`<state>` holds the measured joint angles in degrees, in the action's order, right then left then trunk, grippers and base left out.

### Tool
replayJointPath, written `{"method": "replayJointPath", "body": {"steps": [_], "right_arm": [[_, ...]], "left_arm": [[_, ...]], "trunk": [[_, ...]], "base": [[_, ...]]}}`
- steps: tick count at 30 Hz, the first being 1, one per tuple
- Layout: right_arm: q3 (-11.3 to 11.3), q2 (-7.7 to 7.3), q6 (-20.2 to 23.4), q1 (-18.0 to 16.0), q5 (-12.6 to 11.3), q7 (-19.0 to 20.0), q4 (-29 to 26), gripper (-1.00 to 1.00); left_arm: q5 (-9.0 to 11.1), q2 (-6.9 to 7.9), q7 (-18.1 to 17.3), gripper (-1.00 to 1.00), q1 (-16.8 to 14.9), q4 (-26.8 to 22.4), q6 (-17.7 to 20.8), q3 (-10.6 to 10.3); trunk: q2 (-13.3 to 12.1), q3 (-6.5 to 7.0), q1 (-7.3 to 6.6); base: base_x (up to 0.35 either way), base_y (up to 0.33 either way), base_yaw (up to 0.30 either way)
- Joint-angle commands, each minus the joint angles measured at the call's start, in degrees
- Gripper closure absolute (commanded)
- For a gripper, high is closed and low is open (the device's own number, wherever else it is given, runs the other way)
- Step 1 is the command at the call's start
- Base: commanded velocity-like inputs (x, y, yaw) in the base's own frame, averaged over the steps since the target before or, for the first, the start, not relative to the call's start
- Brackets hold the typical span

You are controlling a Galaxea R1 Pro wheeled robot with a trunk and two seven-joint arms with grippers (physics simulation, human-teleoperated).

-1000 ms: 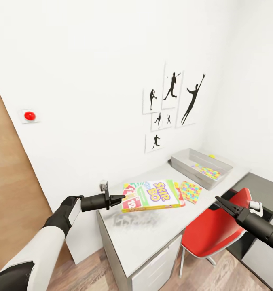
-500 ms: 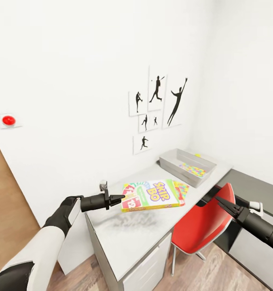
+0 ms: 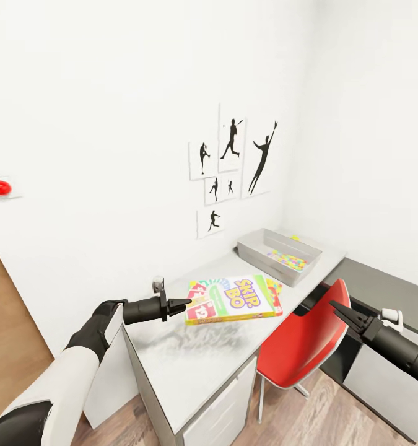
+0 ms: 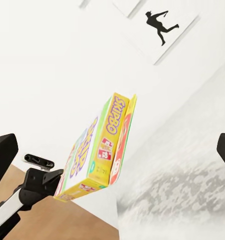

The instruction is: Put all the toys in the child's room - the three board games (two on the bed and one on the table), the two jigsaw puzzles on the table, and the tennis ball on the table - inside the toy box on the table in the child's room.

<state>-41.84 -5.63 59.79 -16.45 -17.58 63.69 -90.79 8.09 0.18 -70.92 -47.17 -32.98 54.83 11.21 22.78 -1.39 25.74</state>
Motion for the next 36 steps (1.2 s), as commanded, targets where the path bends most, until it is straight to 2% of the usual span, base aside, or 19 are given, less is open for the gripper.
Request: {"method": "replayJointPath", "body": {"steps": [1,10,24,30,36], "right_arm": [[-0.1,-0.01,0.2,-0.1,0.2,0.3,0.0,-1.00],[-0.1,0.00,0.2,0.0,0.1,0.3,0.0,-1.00],[-0.2,-0.14,0.2,-0.1,0.1,0.3,0.0,-1.00],[-0.2,-0.09,0.2,-0.1,0.1,0.3,0.0,-1.00],[-0.2,-0.09,0.2,-0.1,0.1,0.3,0.0,-1.00]], "left_arm": [[0.1,0.00,-0.1,1.00,-0.1,0.0,0.4,0.1],[0.1,0.00,-0.1,1.00,0.0,0.0,0.4,0.1],[0.1,0.00,0.0,1.00,0.0,-0.1,-0.1,0.2],[0.1,0.00,0.0,1.00,-0.1,-0.1,-0.3,0.3],[0.1,0.00,0.1,1.00,0.0,-0.1,-0.3,0.3]], "trunk": [[0.1,-0.14,0.04],[0.1,-0.09,0.04],[0.1,0.80,0.04],[0.1,1.15,0.04],[0.1,1.17,0.04]], "base": [[0.000,0.000,-0.002],[0.000,0.000,-0.012],[0.000,-0.004,-0.177],[0.111,-0.178,-0.163],[0.192,-0.247,-0.010]]}}
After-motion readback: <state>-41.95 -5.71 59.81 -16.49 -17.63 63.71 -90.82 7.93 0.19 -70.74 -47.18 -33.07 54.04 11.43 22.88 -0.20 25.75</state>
